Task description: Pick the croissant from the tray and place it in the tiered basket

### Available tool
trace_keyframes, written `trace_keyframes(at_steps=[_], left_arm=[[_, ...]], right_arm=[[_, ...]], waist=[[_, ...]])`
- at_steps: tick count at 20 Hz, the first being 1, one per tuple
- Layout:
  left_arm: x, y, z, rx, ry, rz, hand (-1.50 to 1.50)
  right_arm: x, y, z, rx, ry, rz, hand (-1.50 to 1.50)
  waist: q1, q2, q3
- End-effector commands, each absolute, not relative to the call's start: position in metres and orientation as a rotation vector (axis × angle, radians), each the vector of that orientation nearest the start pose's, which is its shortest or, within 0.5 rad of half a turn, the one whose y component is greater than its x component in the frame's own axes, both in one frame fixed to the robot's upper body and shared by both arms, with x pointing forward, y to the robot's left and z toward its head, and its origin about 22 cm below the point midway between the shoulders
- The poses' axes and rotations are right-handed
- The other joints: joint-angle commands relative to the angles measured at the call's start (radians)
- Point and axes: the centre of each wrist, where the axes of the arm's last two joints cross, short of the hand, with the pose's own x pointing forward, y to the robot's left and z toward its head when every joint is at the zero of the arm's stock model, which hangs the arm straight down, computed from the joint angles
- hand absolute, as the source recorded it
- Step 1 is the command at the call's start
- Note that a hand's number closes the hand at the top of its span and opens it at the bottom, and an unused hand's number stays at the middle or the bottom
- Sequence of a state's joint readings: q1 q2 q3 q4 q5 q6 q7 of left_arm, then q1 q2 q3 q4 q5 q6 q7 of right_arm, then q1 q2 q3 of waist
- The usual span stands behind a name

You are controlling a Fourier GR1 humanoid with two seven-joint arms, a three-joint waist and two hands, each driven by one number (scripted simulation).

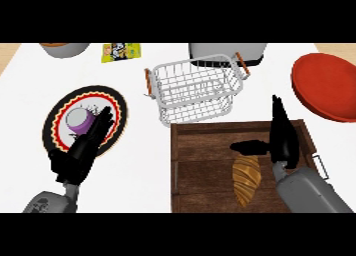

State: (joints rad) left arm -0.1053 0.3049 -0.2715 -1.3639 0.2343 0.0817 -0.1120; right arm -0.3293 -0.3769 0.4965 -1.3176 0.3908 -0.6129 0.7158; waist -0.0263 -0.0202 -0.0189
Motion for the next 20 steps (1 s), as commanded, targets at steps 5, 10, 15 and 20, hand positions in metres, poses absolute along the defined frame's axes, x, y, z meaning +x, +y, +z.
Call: trace_keyframes(at_steps=[5, 10, 15, 20], left_arm=[[0.257, 0.245, -0.021, -0.05, -1.502, -0.232, 0.0], [0.251, 0.239, -0.023, -0.056, -1.503, -0.205, 0.0], [0.252, 0.257, -0.028, -0.022, -1.494, -0.202, 0.0], [0.247, 0.255, -0.028, -0.041, -1.497, -0.199, 0.0]], right_arm=[[0.3, -0.167, 0.059, -0.868, -0.737, 0.666, -1.5], [0.282, -0.135, 0.102, -0.87, -0.65, 0.705, -1.5], [0.29, -0.137, 0.113, -0.909, -0.676, 0.64, -1.5], [0.304, -0.149, 0.096, -0.99, -0.535, 0.699, -1.5]], waist=[[0.012, -0.005, 0.005], [-0.006, -0.01, 0.011], [-0.013, -0.001, 0.012], [-0.002, 0.001, 0.01]])
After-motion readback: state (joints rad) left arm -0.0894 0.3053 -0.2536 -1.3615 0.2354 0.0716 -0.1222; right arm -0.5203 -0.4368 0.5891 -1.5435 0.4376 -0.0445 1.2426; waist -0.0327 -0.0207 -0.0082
